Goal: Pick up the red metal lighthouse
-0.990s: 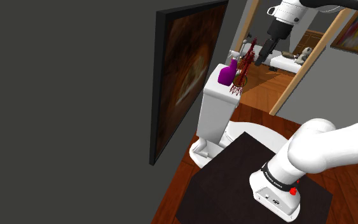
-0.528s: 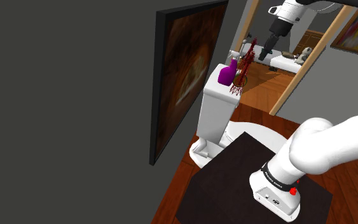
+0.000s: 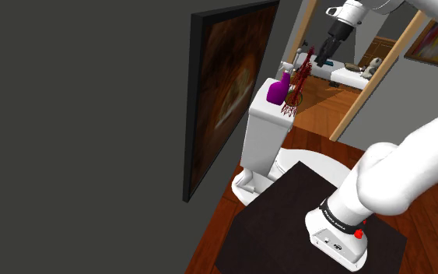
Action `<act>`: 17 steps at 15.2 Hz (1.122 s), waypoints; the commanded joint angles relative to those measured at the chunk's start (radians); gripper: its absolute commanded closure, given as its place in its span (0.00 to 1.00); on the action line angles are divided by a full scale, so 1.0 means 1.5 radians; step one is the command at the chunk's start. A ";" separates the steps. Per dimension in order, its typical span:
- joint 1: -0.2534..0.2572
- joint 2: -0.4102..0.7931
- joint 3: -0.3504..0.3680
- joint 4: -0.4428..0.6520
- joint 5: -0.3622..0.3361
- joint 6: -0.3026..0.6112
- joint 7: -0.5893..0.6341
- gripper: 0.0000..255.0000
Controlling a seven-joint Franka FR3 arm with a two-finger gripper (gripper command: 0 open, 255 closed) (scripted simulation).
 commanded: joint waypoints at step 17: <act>-0.090 0.348 -0.111 0.205 0.285 -0.059 -0.328 1.00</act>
